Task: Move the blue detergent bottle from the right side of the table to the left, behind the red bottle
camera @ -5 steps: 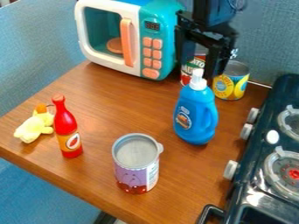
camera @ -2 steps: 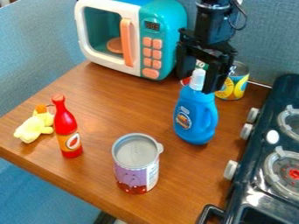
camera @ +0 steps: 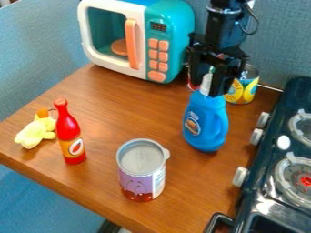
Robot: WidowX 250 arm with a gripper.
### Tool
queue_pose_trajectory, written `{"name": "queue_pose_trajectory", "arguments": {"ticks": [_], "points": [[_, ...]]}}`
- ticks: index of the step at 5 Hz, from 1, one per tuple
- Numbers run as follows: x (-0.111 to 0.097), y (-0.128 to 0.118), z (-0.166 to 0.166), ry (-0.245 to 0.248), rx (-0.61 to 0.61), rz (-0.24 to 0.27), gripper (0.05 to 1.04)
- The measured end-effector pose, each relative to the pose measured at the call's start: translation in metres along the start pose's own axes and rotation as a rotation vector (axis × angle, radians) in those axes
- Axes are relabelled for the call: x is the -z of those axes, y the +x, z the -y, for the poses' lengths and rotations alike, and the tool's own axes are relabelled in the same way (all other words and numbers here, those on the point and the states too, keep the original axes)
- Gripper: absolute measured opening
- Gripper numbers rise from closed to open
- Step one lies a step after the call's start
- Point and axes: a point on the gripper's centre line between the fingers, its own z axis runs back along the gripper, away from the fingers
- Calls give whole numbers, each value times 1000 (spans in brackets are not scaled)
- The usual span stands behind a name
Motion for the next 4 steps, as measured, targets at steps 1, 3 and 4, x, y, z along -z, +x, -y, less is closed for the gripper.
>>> {"name": "queue_pose_trajectory", "arguments": {"ticks": [1, 3, 4], "points": [[2, 0, -1, 4, -7, -5, 483], [3, -10, -6, -16, -57, -5, 483], [-33, -35, -21, -1, -127, 47, 483]]}}
